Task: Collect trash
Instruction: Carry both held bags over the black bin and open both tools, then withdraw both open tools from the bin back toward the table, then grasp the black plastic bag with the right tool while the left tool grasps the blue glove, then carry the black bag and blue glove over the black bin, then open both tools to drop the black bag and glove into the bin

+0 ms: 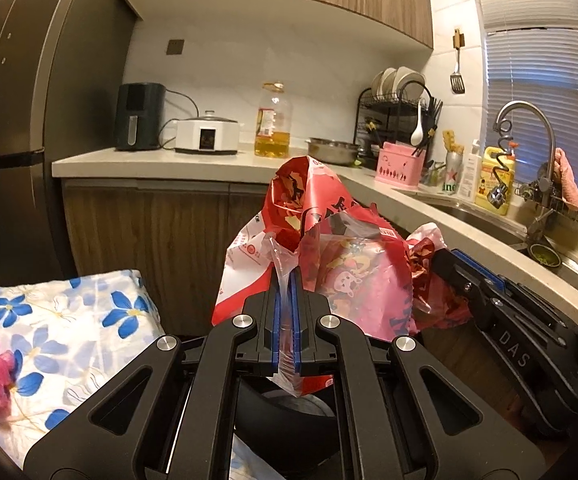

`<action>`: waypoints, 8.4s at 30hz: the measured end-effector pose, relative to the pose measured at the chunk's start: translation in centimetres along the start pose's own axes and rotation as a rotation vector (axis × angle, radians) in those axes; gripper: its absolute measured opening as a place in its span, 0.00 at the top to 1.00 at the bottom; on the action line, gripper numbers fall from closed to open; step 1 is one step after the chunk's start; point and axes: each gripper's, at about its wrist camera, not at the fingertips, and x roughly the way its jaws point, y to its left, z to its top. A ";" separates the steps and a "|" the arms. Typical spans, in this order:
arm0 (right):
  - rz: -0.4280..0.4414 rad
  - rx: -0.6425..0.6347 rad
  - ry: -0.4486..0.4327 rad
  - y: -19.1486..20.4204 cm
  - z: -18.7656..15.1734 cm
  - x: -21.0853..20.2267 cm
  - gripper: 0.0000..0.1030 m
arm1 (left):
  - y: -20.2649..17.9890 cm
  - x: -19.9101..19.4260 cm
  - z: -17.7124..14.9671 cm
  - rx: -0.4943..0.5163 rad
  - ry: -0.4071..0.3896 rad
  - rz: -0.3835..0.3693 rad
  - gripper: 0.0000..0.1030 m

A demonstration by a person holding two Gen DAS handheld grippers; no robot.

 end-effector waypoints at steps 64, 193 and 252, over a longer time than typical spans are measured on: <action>0.091 -0.012 0.023 13.6 -6.0 -12.2 0.10 | 14.1 -26.2 -10.9 -0.147 -0.002 0.438 0.05; 0.111 -0.027 -0.018 6.8 -1.5 -6.0 0.87 | 4.5 -10.9 3.7 0.004 -0.042 0.095 1.00; -0.047 0.050 0.069 -0.4 -0.7 -1.2 0.25 | 1.9 -1.4 -0.9 0.118 0.069 0.161 0.12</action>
